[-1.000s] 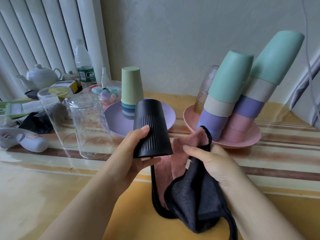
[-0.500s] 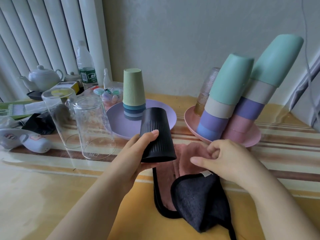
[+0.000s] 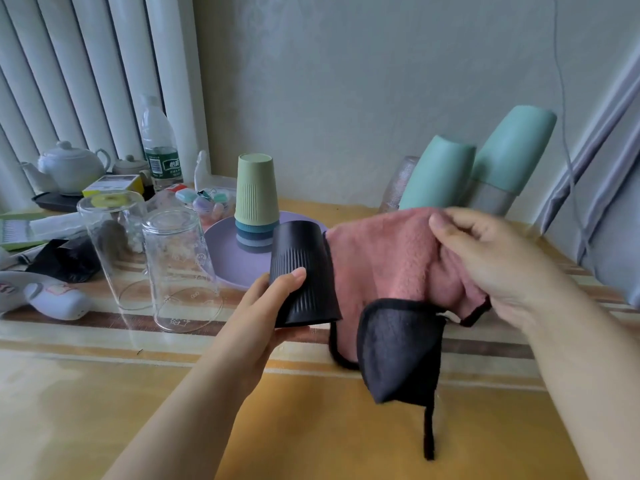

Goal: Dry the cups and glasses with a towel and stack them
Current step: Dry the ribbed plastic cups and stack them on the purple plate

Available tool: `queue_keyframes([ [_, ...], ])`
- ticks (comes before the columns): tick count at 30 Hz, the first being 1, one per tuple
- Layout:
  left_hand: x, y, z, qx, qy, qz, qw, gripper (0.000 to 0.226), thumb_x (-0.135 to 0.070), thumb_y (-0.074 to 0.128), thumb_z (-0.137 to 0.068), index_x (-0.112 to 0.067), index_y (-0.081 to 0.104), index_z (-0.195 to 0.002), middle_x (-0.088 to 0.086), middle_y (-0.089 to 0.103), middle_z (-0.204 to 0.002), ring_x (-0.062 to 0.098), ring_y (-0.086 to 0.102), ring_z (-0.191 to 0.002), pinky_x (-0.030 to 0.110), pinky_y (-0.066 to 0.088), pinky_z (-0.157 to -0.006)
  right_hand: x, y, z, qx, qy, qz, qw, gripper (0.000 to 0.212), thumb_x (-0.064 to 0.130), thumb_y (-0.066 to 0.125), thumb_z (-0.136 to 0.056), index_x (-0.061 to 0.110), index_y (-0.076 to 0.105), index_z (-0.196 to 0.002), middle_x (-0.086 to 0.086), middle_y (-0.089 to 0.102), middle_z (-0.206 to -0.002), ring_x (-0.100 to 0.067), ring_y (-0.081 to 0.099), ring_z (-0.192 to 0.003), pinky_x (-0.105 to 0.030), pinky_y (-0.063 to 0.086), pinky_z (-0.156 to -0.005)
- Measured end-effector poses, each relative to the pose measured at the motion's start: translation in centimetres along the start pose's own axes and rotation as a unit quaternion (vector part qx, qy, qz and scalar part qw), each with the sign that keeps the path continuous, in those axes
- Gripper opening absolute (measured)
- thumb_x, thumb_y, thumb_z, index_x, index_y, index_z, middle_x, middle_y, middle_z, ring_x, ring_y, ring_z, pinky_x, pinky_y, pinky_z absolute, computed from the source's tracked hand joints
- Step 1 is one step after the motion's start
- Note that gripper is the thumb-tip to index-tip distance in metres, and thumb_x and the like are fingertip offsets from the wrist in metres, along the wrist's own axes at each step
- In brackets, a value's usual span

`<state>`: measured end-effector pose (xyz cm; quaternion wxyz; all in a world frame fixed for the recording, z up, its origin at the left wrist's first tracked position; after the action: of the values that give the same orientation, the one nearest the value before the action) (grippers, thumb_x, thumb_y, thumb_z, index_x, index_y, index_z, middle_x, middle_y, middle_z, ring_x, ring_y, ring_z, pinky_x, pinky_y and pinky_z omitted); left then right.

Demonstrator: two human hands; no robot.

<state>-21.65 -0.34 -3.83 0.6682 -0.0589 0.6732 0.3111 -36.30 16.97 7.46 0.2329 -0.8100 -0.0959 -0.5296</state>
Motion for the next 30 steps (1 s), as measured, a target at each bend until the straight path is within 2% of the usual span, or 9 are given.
queue_keyframes([
  [2,0.0,-0.1,0.0,0.0,0.004,-0.009,1.0,0.053,-0.043,0.065,-0.064,-0.017,0.063,-0.11,0.005,0.074,-0.103,0.016,0.071,-0.091,0.032,0.056,-0.07,3.0,-0.5,-0.1,-0.016,-0.076,0.055,0.995,0.024,0.023,0.052,-0.095,0.028,0.067,-0.077,0.02,0.066,-0.066,0.007,0.054,-0.062,-0.013,0.044,-0.056],
  [6,0.0,-0.3,-0.1,0.002,0.013,-0.021,1.0,0.055,-0.042,0.066,-0.064,-0.016,0.064,-0.112,0.004,0.074,-0.102,0.017,0.071,-0.093,0.036,0.056,-0.079,2.1,3.3,1.5,0.081,-0.078,0.133,0.985,0.017,0.028,0.056,-0.092,0.031,0.067,-0.079,0.022,0.067,-0.075,0.007,0.055,-0.069,-0.016,0.044,-0.066],
  [10,0.7,-0.4,-0.5,-0.003,0.002,-0.026,1.0,0.051,-0.031,0.073,-0.066,-0.014,0.063,-0.113,0.009,0.073,-0.103,0.022,0.071,-0.094,0.045,0.053,-0.093,-2.8,8.1,5.2,0.117,0.013,-0.05,0.992,0.014,0.015,0.057,-0.094,0.015,0.07,-0.089,0.017,0.066,-0.064,0.007,0.057,-0.055,-0.005,0.041,-0.051],
  [13,1.2,-0.5,-0.9,-0.004,0.009,-0.023,1.0,0.058,-0.041,0.069,-0.063,-0.017,0.061,-0.115,0.012,0.071,-0.11,0.028,0.068,-0.103,0.053,0.049,-0.097,-4.6,9.9,6.6,0.112,0.021,-0.136,0.984,0.019,0.032,0.061,-0.083,0.031,0.068,-0.101,0.018,0.071,-0.081,0.006,0.062,-0.071,-0.01,0.045,-0.067],
  [16,0.8,0.3,-0.7,0.013,0.047,-0.085,0.995,0.058,-0.054,0.071,-0.064,-0.03,0.06,-0.116,0.003,0.07,-0.112,0.02,0.067,-0.106,0.045,0.05,-0.098,-3.6,10.5,7.1,0.086,-0.047,-0.115,0.989,0.031,0.043,0.056,-0.081,0.042,0.056,-0.113,0.031,0.063,-0.105,0.014,0.058,-0.095,-0.004,0.041,-0.08],
  [18,0.7,0.8,-0.6,0.028,0.064,-0.127,0.989,0.051,-0.055,0.07,-0.07,-0.033,0.06,-0.115,-0.002,0.07,-0.112,0.014,0.067,-0.105,0.037,0.052,-0.095,-3.1,10.9,7.6,0.083,-0.088,-0.088,0.989,0.04,0.033,0.047,-0.09,0.034,0.041,-0.13,0.042,0.036,-0.13,0.023,0.037,-0.12,0.004,0.027,-0.092],
  [21,0.8,1.8,-0.3,0.05,0.079,-0.175,0.98,0.037,-0.052,0.069,-0.077,-0.042,0.059,-0.111,-0.013,0.071,-0.107,0.003,0.066,-0.1,0.022,0.051,-0.085,-3.4,10.6,7.6,0.088,-0.092,-0.064,0.99,0.042,0.034,0.035,-0.095,0.031,0.033,-0.137,0.049,0.017,-0.135,0.026,0.022,-0.127,0.006,0.018,-0.097],
  [26,0.9,3.7,0.4,0.098,0.093,-0.183,0.974,0.036,-0.048,0.071,-0.08,-0.05,0.055,-0.112,-0.021,0.068,-0.109,-0.003,0.064,-0.102,0.009,0.049,-0.076,-4.2,8.9,7.1,0.085,-0.074,-0.091,0.99,0.043,0.039,0.033,-0.094,0.037,0.037,-0.137,0.041,0.034,-0.137,0.019,0.026,-0.13,-0.002,0.021,-0.104],
  [30,1.0,5.6,1.6,0.17,0.113,-0.2,0.958,0.048,-0.048,0.065,-0.066,-0.067,0.053,-0.109,-0.013,0.056,-0.129,0.0,0.055,-0.117,0.011,0.048,-0.085,-5.5,8.4,6.2,0.116,-0.002,-0.181,0.976,0.053,0.052,0.036,-0.092,0.026,0.049,-0.136,0.008,0.051,-0.14,-0.009,0.038,-0.136,-0.042,0.025,-0.116],
])
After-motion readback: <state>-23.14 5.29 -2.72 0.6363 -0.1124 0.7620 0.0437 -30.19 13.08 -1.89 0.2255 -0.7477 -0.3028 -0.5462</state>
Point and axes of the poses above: each hand's wrist, its own z-axis away from the middle knuckle, its own y-axis out of the palm, x = y × z, the point moved 10 cm from there along -z, towards the middle knuckle
